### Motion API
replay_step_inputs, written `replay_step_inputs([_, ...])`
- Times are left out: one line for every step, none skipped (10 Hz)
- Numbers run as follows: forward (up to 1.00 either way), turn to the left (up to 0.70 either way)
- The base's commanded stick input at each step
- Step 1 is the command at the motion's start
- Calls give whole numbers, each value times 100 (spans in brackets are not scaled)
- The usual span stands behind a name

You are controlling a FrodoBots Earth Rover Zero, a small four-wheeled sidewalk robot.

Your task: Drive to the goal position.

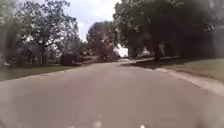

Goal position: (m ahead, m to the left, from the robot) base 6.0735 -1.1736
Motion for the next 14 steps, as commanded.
replay_step_inputs([70,0])
replay_step_inputs([70,0])
replay_step_inputs([70,0])
replay_step_inputs([70,0])
replay_step_inputs([70,0])
replay_step_inputs([70,0])
replay_step_inputs([70,0])
replay_step_inputs([70,0])
replay_step_inputs([70,0])
replay_step_inputs([70,0])
replay_step_inputs([70,0])
replay_step_inputs([70,0])
replay_step_inputs([70,0])
replay_step_inputs([70,0])
